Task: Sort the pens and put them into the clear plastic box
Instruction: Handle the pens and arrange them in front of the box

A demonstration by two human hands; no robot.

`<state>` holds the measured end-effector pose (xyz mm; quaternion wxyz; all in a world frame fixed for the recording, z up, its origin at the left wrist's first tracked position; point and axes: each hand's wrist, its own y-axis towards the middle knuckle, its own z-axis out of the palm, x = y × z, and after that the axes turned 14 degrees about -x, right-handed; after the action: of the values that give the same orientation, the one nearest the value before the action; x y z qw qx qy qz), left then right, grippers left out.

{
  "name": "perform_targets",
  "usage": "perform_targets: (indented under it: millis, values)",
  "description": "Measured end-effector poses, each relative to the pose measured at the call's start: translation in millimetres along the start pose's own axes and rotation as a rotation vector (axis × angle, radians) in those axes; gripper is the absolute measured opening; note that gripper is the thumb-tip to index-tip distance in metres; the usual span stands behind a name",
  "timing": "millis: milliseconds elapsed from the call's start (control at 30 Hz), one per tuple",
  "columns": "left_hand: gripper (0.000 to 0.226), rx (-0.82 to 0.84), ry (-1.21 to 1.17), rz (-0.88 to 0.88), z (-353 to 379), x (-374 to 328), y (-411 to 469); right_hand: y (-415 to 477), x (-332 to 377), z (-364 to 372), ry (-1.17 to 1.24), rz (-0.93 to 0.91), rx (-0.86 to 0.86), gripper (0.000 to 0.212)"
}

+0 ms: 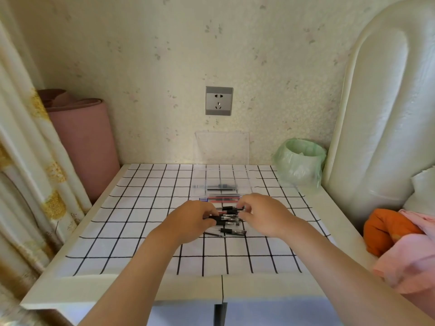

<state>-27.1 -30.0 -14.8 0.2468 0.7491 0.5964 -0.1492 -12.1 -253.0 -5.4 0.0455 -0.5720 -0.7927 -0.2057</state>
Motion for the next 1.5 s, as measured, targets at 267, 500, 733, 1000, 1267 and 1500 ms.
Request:
perform_targets:
  millis: [267, 500, 733, 1000, 1267, 1500]
  values:
    - [0.018, 0.005, -0.018, 0.043, 0.4, -8.7, -4.4, -4.6, 21.1, 7.7, 0.02, -0.159, 0.121, 0.029]
    - [0.021, 0.061, 0.078, 0.131, -4.5, -6.6, 10.2, 2.2, 22.0, 1.7, 0.039, -0.146, -0.032, 0.013]
    - [0.024, 0.106, 0.106, 0.135, -7.3, 4.6, 13.6, 6.7, 26.8, 9.5, 0.077, -0.141, -0.072, 0.02]
    - [0.024, 0.132, 0.052, 0.077, -7.2, 5.0, 3.0, 5.8, 30.1, 14.3, 0.087, -0.129, -0.045, 0.016]
    - [0.012, 0.063, 0.007, 0.093, -6.8, 7.3, 14.1, 9.1, 26.5, 16.0, 0.053, -0.133, 0.051, 0.029]
    - [0.002, 0.014, -0.005, 0.121, -6.1, 4.4, 21.4, 10.9, 20.9, 7.2, 0.03, -0.115, -0.055, 0.016]
